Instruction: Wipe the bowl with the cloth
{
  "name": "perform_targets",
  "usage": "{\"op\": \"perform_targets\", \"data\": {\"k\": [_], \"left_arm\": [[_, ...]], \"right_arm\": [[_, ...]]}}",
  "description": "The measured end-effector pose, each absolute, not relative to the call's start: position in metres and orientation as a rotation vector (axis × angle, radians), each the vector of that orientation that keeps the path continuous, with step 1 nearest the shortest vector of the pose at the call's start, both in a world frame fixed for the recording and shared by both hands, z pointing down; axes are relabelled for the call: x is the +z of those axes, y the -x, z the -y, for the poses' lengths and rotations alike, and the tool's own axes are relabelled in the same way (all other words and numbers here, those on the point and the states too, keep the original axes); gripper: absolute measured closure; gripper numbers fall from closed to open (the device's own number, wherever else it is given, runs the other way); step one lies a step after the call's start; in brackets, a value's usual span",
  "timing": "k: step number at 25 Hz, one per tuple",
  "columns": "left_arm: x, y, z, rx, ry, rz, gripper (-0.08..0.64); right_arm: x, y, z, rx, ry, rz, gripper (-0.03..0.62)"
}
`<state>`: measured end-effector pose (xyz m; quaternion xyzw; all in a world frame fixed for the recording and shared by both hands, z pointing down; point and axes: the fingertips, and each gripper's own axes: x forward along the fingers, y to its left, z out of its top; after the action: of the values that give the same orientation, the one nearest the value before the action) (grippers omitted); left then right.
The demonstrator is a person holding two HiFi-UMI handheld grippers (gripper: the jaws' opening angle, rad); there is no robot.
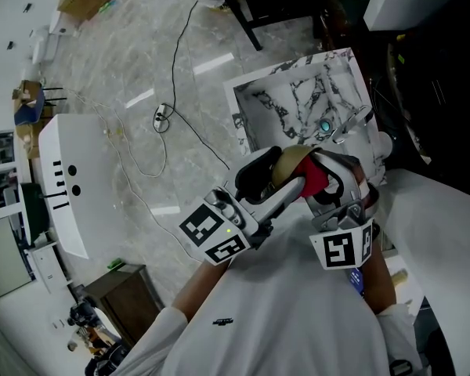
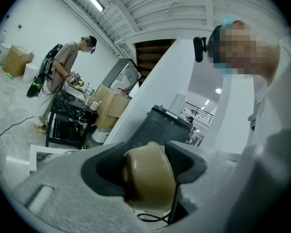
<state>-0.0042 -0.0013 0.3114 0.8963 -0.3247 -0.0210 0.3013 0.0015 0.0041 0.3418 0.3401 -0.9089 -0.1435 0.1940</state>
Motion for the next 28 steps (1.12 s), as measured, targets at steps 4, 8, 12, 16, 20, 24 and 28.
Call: {"op": "perform_targets", "data": {"k": [4,8,12,16,20,24,28], "left_arm": [[0.308,0.004,0.003,-0.058,-2.403,0.887,0.293],[0.307,0.007,0.005,-0.043,-2.417,0.918,0.293],[0.312,0.014,0.004,-0.023,-2.395,0.93,0.293],[0.31,0.01,-0.002,0.045,-2.487,0.934,0.293],[0.311,0.008,-0.005,0.144,-2.566,0.954,0.293],[0.315,0.002,-0.01,0.208,-2.609,0.939,0.293],[0.307,-0.003,-0.015,0.188,-2.634,0.922,0.293]], "right_arm": [[0.338,-0.013,-0.003,-0.3,-1.02,2.589,0.44],[0.331,-0.027,-0.002,-0.206,-1.134,2.622,0.44],[0.315,-0.044,0.008,-0.166,-1.258,2.653,0.442],[0.304,-0.05,0.018,-0.246,-1.245,2.639,0.442],[0.283,-0.049,0.025,-0.31,-1.24,2.668,0.442],[0.258,-0.048,0.038,-0.352,-1.282,2.722,0.442],[0.277,-0.035,0.047,-0.437,-1.092,2.607,0.44]]}}
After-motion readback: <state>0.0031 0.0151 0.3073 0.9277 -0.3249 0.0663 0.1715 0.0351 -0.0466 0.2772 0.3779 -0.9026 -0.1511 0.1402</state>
